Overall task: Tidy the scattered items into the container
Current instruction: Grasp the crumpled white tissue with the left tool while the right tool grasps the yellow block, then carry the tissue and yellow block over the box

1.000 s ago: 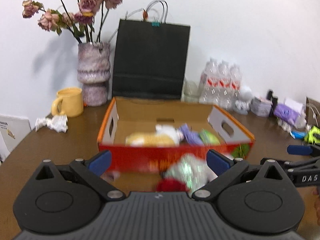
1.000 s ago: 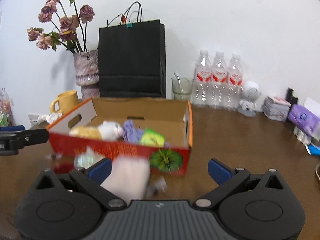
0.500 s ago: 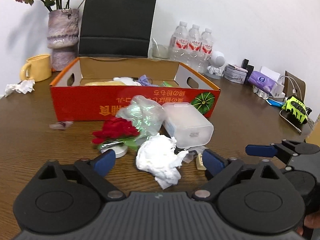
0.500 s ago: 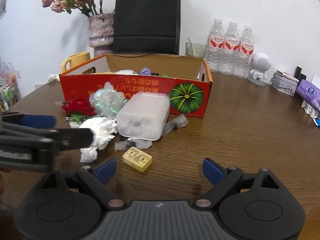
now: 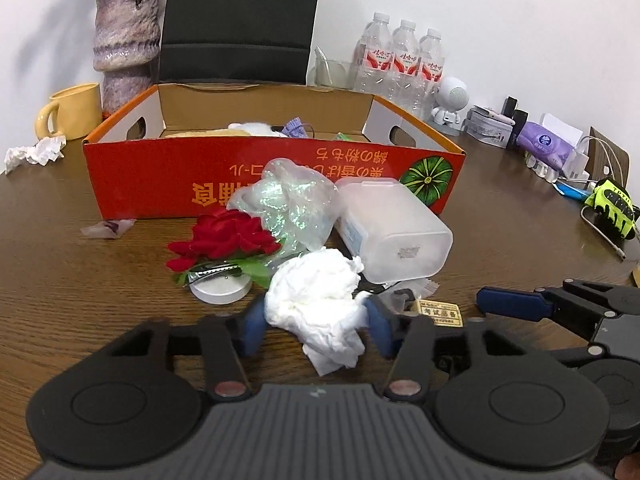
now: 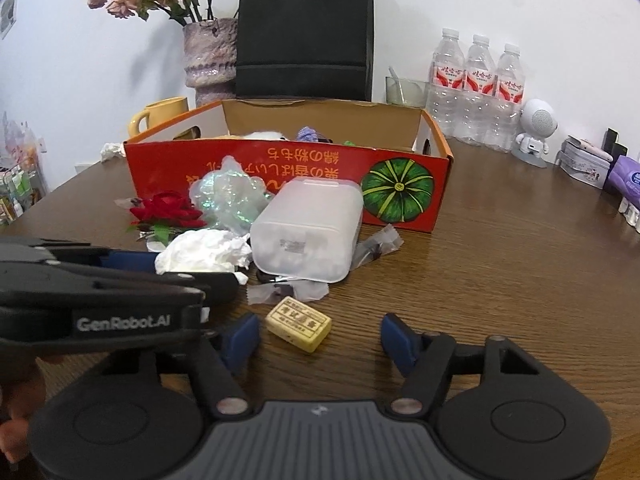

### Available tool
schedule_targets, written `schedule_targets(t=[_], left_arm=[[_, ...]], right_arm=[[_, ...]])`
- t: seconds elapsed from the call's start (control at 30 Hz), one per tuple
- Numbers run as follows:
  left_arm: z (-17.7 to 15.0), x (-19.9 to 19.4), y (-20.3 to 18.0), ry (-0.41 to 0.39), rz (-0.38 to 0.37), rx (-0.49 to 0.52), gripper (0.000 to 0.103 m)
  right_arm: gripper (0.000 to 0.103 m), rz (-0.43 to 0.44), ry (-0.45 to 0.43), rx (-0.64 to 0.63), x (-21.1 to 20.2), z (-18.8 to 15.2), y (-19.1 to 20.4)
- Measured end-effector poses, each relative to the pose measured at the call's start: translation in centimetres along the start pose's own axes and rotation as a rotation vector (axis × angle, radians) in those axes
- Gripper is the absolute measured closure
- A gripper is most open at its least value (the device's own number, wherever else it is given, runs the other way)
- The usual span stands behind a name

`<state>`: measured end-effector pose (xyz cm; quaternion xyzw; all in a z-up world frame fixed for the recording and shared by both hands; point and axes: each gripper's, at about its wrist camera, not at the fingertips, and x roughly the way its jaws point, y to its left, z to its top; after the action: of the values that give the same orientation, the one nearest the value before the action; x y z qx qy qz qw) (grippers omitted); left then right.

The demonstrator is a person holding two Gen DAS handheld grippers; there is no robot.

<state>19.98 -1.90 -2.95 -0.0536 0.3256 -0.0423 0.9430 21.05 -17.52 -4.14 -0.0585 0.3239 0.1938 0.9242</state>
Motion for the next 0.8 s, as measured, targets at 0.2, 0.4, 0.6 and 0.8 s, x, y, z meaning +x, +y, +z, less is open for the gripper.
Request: schedule_targets(t=[0.2,0.4,0.6,0.8], left_arm=[[-0.5,-0.6,0.5,-0.024,-0.022,-0.023,0.07],[-1.1,-1.5,0.7,-0.051,-0.033,-0.023,0.075],[-1.4,-2.4,0.6,-0.078,-0.039,-0.012,0.079],[-1.6,-4.5,0.4,-0.14,-0.065,0.01,0.09]], right_arm=[[0.069,0.005,-0.022,-0.001,-0.5,-0.3,0.0],[0.069,-0.006,-0.056,0.01,-1.1,-0.4,-0.1],[0.069,-0.01,-0.067,0.022,-1.4,-0.5,-0.2],[0.069,0.0,-0.098,0.033,-2.3,-0.4,-0.4]])
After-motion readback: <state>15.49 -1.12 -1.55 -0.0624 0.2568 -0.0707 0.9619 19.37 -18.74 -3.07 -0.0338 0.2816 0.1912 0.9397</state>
